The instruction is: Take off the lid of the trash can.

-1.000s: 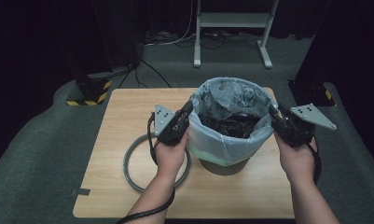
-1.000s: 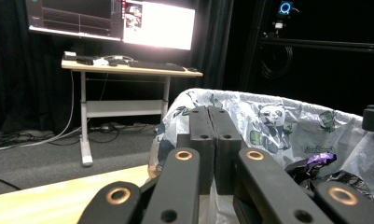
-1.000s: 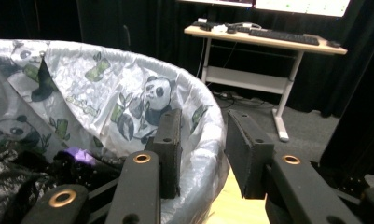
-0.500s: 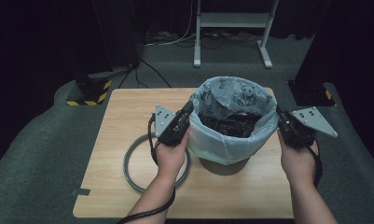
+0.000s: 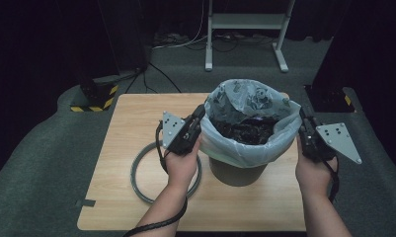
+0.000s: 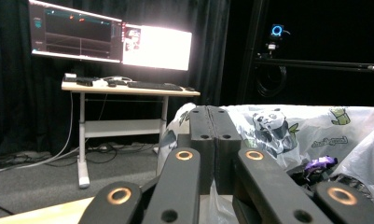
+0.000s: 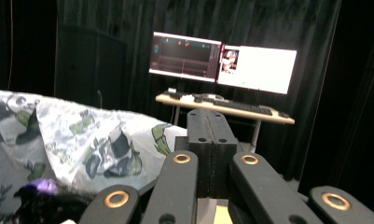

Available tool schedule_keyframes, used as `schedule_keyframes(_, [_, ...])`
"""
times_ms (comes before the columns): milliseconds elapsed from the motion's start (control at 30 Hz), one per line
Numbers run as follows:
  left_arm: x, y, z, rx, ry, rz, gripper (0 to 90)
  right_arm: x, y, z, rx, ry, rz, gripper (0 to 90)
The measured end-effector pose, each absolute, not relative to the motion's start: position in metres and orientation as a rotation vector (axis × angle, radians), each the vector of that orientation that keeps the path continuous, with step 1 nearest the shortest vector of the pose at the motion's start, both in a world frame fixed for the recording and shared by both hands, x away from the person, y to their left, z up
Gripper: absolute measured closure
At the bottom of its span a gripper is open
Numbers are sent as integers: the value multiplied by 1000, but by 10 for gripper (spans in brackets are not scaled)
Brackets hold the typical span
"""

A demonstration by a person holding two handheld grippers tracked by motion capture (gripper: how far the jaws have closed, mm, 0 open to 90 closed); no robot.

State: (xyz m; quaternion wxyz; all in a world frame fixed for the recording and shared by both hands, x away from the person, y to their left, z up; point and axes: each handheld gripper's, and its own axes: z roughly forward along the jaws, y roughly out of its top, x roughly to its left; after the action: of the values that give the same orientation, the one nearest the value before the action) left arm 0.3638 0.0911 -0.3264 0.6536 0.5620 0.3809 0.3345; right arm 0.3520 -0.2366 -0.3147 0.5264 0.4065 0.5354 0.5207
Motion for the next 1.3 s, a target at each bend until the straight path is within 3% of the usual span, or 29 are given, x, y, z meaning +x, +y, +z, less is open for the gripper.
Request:
schedule_keyframes(933, [390, 81, -268, 1258, 817, 792, 898, 371, -238, -263, 963, 1207, 1339, 900])
schedule_keyframes(1300, [381, 90, -249, 1209, 786, 808, 898, 365, -238, -244, 932, 1152, 1381, 900])
